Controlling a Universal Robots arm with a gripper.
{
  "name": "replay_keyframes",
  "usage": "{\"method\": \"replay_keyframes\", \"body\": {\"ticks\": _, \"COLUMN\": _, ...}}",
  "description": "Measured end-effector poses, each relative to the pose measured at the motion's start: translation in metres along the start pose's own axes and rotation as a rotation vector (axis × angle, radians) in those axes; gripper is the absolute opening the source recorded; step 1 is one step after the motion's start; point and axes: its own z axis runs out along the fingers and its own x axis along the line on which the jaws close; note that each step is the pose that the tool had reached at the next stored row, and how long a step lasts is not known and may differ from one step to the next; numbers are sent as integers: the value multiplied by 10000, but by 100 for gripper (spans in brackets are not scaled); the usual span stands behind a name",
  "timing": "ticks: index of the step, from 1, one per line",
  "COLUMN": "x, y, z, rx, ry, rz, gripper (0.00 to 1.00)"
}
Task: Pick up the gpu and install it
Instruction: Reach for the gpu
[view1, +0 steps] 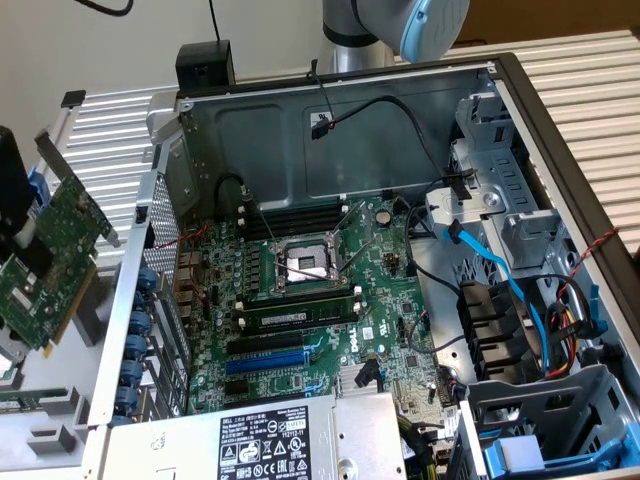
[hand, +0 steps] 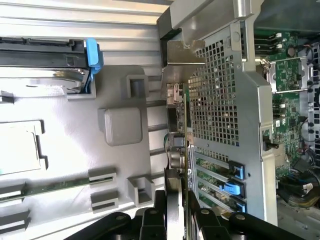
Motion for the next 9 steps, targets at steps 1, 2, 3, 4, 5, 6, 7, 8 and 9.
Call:
{"method": "replay_keyframes", "body": {"ticks": 1, "x": -18, "y": -2, "z": -41, "rx": -1, "ry": -2, "rz": 1, "gripper": 27}}
{"method": "replay_keyframes", "body": {"ticks": 2, "x": -36, "y": -4, "z": -82, "rx": 0, "ry": -2, "rz": 1, "gripper": 27}}
{"method": "replay_keyframes", "body": {"ticks": 3, "x": -55, "y": -6, "z": -123, "rx": 1, "ry": -3, "rz": 1, "gripper": 27}}
{"method": "replay_keyframes", "body": {"ticks": 4, "x": -56, "y": -6, "z": -127, "rx": -1, "ry": -14, "rz": 3, "gripper": 27}}
{"method": "replay_keyframes", "body": {"ticks": 5, "x": -56, "y": -6, "z": -127, "rx": -1, "ry": -15, "rz": 3, "gripper": 27}}
{"method": "replay_keyframes", "body": {"ticks": 6, "x": -56, "y": -6, "z": -127, "rx": -1, "ry": -15, "rz": 3, "gripper": 27}}
{"method": "replay_keyframes", "body": {"ticks": 7, "x": -56, "y": -6, "z": -127, "rx": -1, "ry": -15, "rz": 3, "gripper": 27}}
{"method": "replay_keyframes", "body": {"ticks": 8, "x": -58, "y": -6, "z": -132, "rx": -12, "ry": -2, "rz": 7, "gripper": 27}}
{"method": "replay_keyframes", "body": {"ticks": 9, "x": -63, "y": -7, "z": -142, "rx": -35, "ry": 34, "rz": 15, "gripper": 27}}
